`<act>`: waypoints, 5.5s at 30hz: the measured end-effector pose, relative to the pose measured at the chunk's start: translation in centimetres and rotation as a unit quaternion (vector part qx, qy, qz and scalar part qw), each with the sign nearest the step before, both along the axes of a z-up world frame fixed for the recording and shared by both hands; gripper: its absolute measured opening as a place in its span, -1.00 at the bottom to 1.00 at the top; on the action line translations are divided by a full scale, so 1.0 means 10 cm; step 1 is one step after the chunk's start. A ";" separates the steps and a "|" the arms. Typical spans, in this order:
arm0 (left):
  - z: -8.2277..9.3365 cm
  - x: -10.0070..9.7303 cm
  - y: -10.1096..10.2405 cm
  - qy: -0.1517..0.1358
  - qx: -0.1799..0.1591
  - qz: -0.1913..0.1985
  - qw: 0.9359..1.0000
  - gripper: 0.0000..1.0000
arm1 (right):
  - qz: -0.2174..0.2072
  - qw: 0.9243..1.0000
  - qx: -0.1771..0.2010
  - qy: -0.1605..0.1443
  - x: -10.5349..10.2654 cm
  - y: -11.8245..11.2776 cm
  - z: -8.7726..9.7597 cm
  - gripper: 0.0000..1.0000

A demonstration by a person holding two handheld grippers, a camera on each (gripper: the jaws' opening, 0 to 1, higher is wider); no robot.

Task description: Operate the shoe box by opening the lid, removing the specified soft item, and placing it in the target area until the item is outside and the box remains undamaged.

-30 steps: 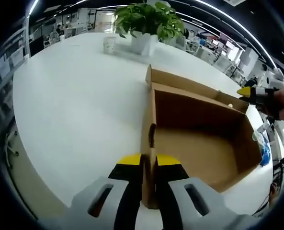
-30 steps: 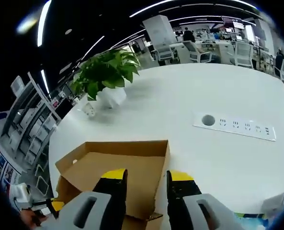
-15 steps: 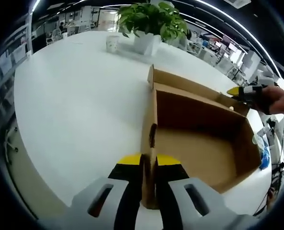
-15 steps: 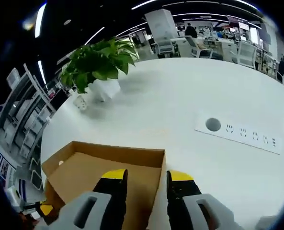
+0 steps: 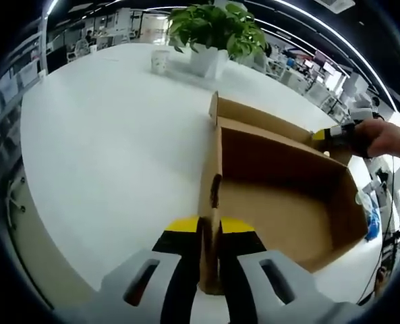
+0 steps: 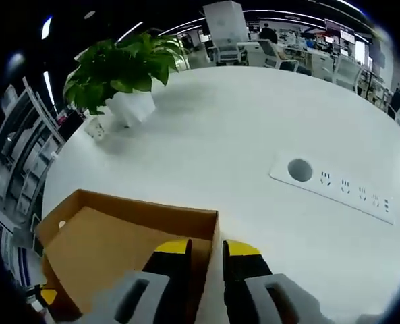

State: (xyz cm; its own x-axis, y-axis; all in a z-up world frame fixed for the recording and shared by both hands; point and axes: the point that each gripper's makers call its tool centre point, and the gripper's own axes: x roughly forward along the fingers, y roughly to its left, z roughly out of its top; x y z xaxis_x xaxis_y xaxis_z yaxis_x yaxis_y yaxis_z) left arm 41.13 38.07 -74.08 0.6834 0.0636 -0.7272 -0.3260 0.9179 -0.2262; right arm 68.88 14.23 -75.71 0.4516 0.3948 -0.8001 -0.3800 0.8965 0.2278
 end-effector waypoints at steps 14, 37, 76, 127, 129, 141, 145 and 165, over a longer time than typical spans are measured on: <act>-0.01 0.00 0.00 0.002 0.011 -0.006 1.000 -0.87 | 0.003 1.000 -0.017 -0.022 -0.03 -0.01 0.18 -1.00; -0.01 0.00 0.02 0.019 0.038 -0.017 0.999 -0.91 | 0.000 0.996 0.001 -0.091 -0.04 -0.07 0.80 -1.00; -0.04 -0.01 -0.01 0.022 0.060 -0.016 0.998 -0.90 | -0.003 0.986 0.034 -0.162 -0.59 -0.20 1.55 -1.00; -0.04 0.00 -0.01 0.008 0.044 -0.039 0.998 -0.90 | -0.047 0.966 0.028 -0.252 -1.61 -0.47 1.72 -1.00; -0.04 0.01 -0.01 0.009 0.039 -0.041 0.998 -0.89 | -0.050 0.966 0.031 -0.250 -1.67 -0.49 1.70 -1.00; -0.03 0.00 -0.02 0.007 0.027 -0.064 0.998 -0.88 | -0.056 0.968 0.033 -0.242 -1.87 -0.55 1.58 -1.00; -0.03 0.01 -0.02 0.004 0.022 -0.069 0.997 -0.87 | -0.058 0.968 0.035 -0.240 -1.87 -0.58 1.55 -1.00; -0.03 -0.05 -0.04 -0.020 -0.034 -0.093 0.995 -0.78 | -0.052 0.966 0.030 -0.251 -2.16 -0.59 1.46 -1.00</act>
State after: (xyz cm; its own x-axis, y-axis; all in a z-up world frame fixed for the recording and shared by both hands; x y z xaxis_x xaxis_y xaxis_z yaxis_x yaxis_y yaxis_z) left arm 40.62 37.70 -74.38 0.7073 -0.1149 -0.6975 -0.1409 0.9440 -0.2984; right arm 47.23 8.35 -61.08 0.8165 0.3659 -0.4466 -0.3651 0.9265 0.0915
